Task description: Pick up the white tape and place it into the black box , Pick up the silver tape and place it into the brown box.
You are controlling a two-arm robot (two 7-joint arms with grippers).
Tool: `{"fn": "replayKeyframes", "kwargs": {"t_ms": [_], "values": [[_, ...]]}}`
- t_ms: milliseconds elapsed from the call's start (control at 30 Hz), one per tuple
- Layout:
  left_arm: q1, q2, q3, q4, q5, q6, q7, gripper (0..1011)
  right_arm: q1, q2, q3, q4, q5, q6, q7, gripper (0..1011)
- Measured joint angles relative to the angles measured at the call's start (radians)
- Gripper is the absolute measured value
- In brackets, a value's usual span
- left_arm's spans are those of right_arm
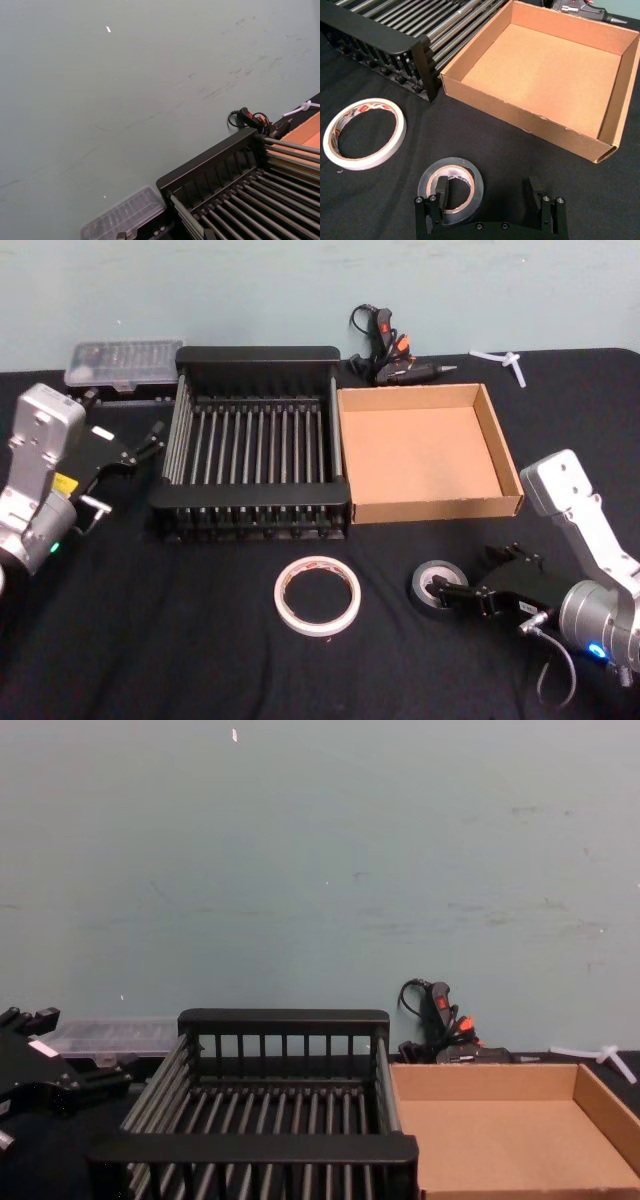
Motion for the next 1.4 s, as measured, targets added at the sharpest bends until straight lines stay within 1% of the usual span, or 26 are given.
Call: {"fn": "replayKeyframes", "kwargs": {"t_ms": [500, 600, 967, 1033, 1067, 1167, 1200, 1233, 1333, 1367, 1400], "values": [[0.0, 0.0, 0.0, 0.0, 0.0, 0.0, 0.0, 1002, 0.015, -0.027, 0.007, 0.028, -0.031, 0.009, 0.031, 1002], [0.0, 0.0, 0.0, 0.0, 0.0, 0.0, 0.0, 1001, 0.017, -0.027, 0.006, 0.03, -0.04, 0.009, 0.038, 1002], [0.0, 0.0, 0.0, 0.0, 0.0, 0.0, 0.0, 1001, 0.017, -0.027, 0.006, 0.03, -0.039, 0.008, 0.037, 1002], [0.0, 0.0, 0.0, 0.0, 0.0, 0.0, 0.0, 1002, 0.017, -0.027, 0.006, 0.03, -0.038, 0.008, 0.036, 969], [0.0, 0.0, 0.0, 0.0, 0.0, 0.0, 0.0, 1001, 0.017, -0.027, 0.006, 0.03, -0.038, 0.008, 0.036, 930], [0.0, 0.0, 0.0, 0.0, 0.0, 0.0, 0.0, 1001, 0.016, -0.027, 0.006, 0.03, -0.037, 0.008, 0.035, 890], [0.0, 0.0, 0.0, 0.0, 0.0, 0.0, 0.0, 1002, 0.016, -0.027, 0.006, 0.03, -0.037, 0.008, 0.035, 861], [0.0, 0.0, 0.0, 0.0, 0.0, 0.0, 0.0, 1002, 0.016, -0.027, 0.006, 0.03, -0.036, 0.008, 0.035, 811], [0.0, 0.0, 0.0, 0.0, 0.0, 0.0, 0.0, 1001, 0.016, -0.027, 0.006, 0.03, -0.036, 0.008, 0.035, 759], [0.0, 0.0, 0.0, 0.0, 0.0, 0.0, 0.0, 1001, 0.016, -0.027, 0.006, 0.029, -0.036, 0.008, 0.034, 715], [0.0, 0.0, 0.0, 0.0, 0.0, 0.0, 0.0, 1002, 0.016, -0.027, 0.006, 0.029, -0.036, 0.008, 0.034, 693]]}}
